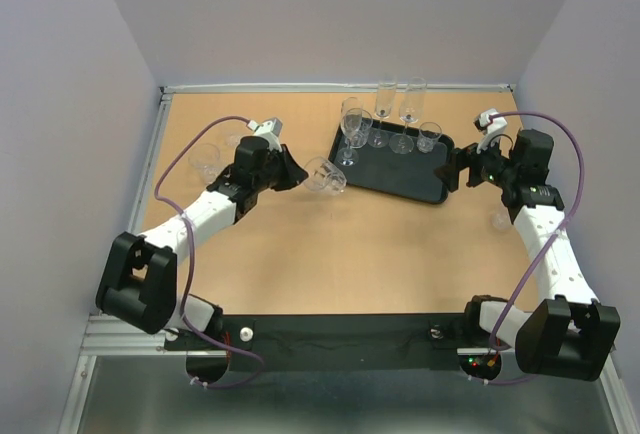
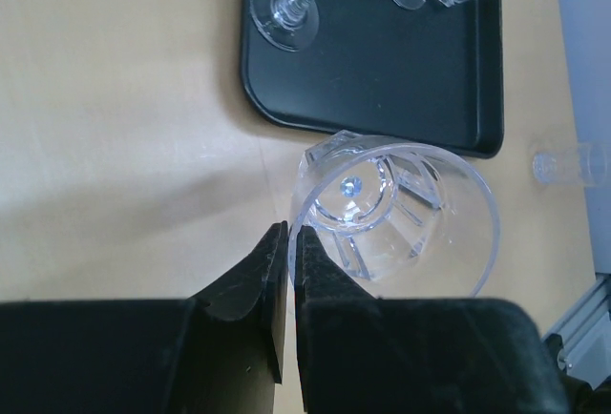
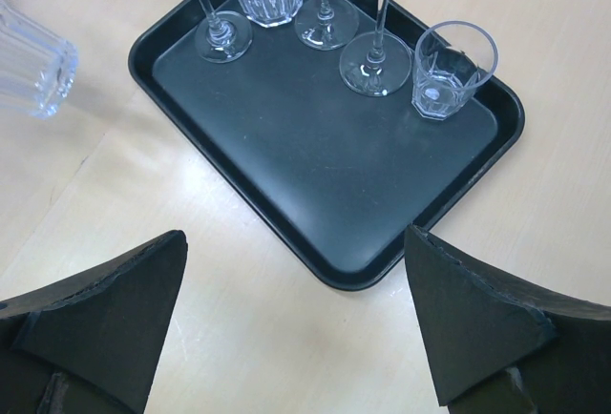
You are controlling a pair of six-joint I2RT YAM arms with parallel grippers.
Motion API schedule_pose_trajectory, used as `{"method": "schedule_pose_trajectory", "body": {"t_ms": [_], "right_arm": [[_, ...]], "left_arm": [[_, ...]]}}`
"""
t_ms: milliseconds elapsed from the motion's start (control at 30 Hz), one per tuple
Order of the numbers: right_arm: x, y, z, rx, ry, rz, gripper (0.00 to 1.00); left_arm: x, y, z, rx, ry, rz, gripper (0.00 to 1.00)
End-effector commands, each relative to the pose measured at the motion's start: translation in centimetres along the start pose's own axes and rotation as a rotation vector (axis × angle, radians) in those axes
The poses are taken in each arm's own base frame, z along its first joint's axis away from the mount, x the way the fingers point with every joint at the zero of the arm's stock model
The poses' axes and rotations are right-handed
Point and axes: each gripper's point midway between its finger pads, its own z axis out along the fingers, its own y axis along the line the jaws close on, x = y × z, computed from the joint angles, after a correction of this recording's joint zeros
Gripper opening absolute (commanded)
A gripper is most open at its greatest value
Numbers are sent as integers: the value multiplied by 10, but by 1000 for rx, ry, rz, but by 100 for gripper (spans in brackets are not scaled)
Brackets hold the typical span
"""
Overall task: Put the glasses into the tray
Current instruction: Place the glass into the tray
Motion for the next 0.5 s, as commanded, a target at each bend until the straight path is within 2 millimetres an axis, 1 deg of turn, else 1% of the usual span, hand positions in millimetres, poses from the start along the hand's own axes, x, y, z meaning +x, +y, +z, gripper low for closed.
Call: {"method": "schedule_pose_trajectory", "body": {"t_ms": [0,33,67,200,233,267,300,400,433,467], "right_arm": [[-18,-4,-5,22,-60,-41,100],[-18,-3,-5,21,-60,-40,100],[-18,-4,-5,22,-60,-41,100],[-18,-3,-5,21,-61,-42,100],[-18,-3,-5,23,-61,-41,100],[-18,-4,-5,22,-60,-41,100],[-19,-3,-5,21,-62,-42,100],[-19,-3,-6,20,-64,-43,100],[-19,-3,-6,20,-64,-43,100],[-19,-3,-6,20,-64,-43,100]], "left_arm": [[-12,-39,8,130,-45,-7,0],[-10,-42,10,136,-39,-16,0],[-10,-50,12,157,-41,-25,0],[-4,-59,22,182,-25,-71,0],[1,-60,26,185,-11,-81,0],[0,-64,27,195,-14,-105,0],[5,-64,32,193,-2,-113,0],[6,-73,38,218,-6,-154,0],[9,-73,40,214,4,-169,0],[7,-77,41,232,-3,-179,0]]}}
